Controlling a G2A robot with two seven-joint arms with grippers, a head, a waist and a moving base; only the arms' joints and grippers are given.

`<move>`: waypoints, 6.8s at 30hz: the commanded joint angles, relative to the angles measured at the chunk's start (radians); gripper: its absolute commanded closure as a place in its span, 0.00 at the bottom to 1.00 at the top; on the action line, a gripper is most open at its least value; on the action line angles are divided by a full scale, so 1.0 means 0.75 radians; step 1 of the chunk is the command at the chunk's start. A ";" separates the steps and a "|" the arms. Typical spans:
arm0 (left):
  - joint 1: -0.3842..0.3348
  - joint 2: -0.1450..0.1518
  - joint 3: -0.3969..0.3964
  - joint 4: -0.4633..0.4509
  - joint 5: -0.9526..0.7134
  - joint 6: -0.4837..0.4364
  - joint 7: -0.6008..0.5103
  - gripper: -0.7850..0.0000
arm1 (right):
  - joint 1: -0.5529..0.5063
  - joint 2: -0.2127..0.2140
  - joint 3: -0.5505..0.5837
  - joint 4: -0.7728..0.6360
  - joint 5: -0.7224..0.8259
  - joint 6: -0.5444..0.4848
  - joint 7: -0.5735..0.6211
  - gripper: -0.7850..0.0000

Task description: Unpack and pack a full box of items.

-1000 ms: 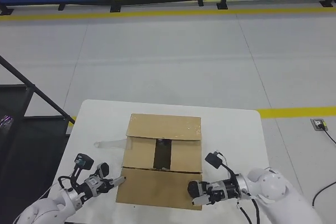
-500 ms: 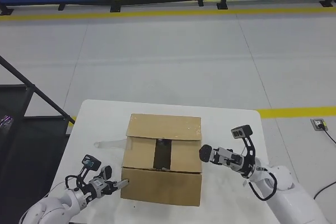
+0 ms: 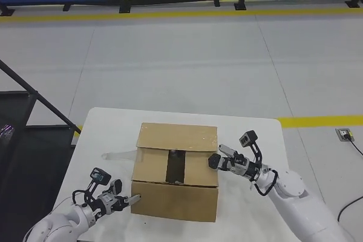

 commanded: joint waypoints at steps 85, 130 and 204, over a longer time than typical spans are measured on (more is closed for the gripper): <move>-0.118 -0.022 0.180 0.276 -0.142 0.388 0.609 0.00 | 0.407 -0.402 -0.295 0.285 -0.574 0.344 -0.008 0.00; 0.091 0.003 0.005 0.069 -0.125 0.004 0.567 0.00 | 0.399 -0.480 -0.220 0.248 -0.485 0.126 0.063 0.00; -0.033 0.000 -0.051 0.207 0.007 0.373 0.471 0.00 | -0.196 -0.323 0.444 -0.528 -0.654 -0.035 0.079 0.00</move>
